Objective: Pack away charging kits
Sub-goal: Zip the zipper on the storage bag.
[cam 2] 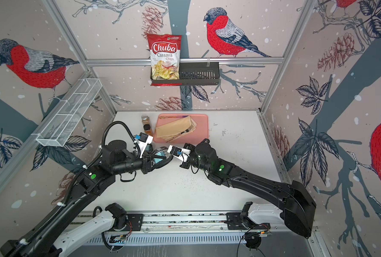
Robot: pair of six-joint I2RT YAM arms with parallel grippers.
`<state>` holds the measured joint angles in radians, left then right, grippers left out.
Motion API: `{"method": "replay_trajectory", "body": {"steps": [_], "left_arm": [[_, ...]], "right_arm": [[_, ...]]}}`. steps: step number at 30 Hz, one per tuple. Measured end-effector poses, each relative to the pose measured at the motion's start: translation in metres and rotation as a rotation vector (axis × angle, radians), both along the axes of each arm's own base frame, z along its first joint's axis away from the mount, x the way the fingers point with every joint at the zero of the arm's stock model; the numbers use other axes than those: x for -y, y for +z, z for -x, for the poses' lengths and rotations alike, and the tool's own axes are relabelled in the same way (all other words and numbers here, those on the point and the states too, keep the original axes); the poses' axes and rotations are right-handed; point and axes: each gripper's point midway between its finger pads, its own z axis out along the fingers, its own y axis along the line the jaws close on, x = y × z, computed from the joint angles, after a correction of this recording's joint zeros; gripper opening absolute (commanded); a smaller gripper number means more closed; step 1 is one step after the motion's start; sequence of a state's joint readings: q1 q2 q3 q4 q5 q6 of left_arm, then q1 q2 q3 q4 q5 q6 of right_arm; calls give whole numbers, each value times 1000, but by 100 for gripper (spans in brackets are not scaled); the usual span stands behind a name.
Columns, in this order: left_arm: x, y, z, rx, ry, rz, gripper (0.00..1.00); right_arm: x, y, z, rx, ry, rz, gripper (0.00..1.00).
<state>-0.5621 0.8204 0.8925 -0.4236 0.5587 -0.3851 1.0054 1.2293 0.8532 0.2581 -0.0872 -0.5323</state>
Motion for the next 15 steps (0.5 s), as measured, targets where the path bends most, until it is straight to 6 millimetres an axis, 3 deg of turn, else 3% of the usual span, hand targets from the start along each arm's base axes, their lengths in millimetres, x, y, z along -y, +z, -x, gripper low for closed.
{"method": "replay_trajectory", "body": {"steps": [15], "left_arm": [[5,-11,-4,-24,-22,-32,0]], "right_arm": [[7,-7,-13,134,39,142,0]]}}
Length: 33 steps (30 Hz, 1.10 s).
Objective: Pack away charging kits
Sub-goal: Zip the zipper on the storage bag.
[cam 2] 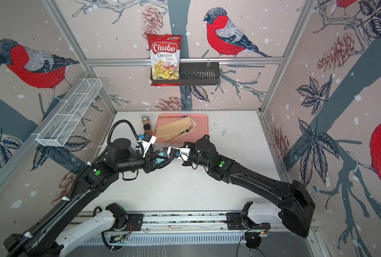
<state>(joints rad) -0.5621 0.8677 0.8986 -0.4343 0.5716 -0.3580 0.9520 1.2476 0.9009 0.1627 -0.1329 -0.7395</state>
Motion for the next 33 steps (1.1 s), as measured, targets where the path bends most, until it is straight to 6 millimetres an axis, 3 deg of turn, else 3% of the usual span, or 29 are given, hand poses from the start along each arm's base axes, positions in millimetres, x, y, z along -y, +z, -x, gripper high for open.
{"method": "replay_trajectory", "body": {"steps": [13,24,33], "left_arm": [[8,4,-5,10,-34,-3,0],[7,-7,-9,-33,-14,-43,0],[10,-10,-6,-34,-39,-53,0]], "right_arm": [[2,25,-5,113,71,51,0],[-17,13,-13,131,82,126,0],[-8,15,-10,236,109,178,0]]}}
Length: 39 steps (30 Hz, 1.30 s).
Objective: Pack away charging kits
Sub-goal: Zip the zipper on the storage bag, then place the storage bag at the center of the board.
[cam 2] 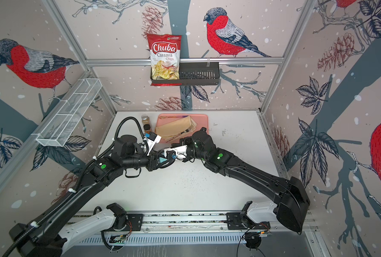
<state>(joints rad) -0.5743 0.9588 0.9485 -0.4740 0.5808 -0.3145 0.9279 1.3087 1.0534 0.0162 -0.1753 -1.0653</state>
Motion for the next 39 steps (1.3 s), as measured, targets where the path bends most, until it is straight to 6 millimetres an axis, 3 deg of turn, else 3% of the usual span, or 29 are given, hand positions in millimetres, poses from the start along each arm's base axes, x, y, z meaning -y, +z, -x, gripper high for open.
{"method": "replay_trajectory", "body": {"steps": [8,11,15,16,20,24,28,31,34,39], "left_arm": [[5,-7,1,-33,-22,-9,0],[5,-9,0,-41,-19,-17,0],[-6,-15,2,-86,59,-53,0],[-11,-8,1,-73,97,-37,0],[-26,20,-6,-12,236,60,0],[-31,6,-19,-49,351,116,0],[-34,-52,-35,-163,473,125,0],[-32,-104,-39,-285,542,125,0],[-23,-136,-36,-353,584,126,0],[8,-140,-40,-344,609,190,0]], "right_arm": [[-3,-2,9,38,37,56,2],[-3,-5,7,34,25,60,37],[3,1,1,54,-37,-36,62],[10,-1,-5,43,-75,-54,99],[63,-8,-40,-41,-301,-111,100],[134,8,-67,-124,-534,-278,99],[224,39,-84,-204,-790,-583,99],[281,40,-84,-262,-940,-805,100],[323,8,-85,-350,-1080,-973,99],[368,-92,-88,-529,-1328,-1079,99]]}}
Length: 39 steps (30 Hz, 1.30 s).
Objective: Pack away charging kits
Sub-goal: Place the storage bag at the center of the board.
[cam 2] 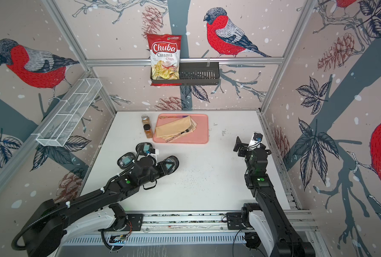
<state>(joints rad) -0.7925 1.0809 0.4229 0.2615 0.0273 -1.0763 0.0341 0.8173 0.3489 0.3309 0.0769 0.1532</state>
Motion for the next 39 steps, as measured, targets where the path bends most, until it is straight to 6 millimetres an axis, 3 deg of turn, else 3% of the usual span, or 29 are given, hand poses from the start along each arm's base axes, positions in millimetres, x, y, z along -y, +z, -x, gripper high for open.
{"method": "replay_trajectory", "body": {"steps": [2,8,11,14,17,21,24,26,28,30,33,39], "left_arm": [[11,-10,-2,-9,21,-6,0],[41,-59,-21,-114,78,-37,0],[56,-79,-28,-155,89,-33,0],[69,-80,-38,-153,99,-2,0],[83,-80,-49,-154,100,16,0],[100,-89,-57,-181,92,44,1],[105,-99,-61,-198,105,56,19],[108,-100,-63,-198,112,80,47],[110,-98,-65,-190,111,94,72],[115,-90,-69,-176,110,110,84],[114,-81,-74,-163,131,90,97],[71,-79,-83,-152,240,-57,97]], "right_arm": [[13,-23,0,-32,-60,-31,99],[35,-65,2,-60,-184,-22,100],[39,-71,-5,-45,-204,1,100],[41,-84,-15,-84,-206,23,99],[39,-75,-29,-50,-193,37,100],[35,-73,-34,-20,-162,31,99],[31,-83,-28,1,-133,40,99],[32,-93,-31,-27,-124,41,99],[28,-88,-41,-7,-103,45,99],[23,-81,-46,13,-80,57,99],[17,-80,-48,19,-57,57,99],[15,-79,-48,27,-42,74,99]]}}
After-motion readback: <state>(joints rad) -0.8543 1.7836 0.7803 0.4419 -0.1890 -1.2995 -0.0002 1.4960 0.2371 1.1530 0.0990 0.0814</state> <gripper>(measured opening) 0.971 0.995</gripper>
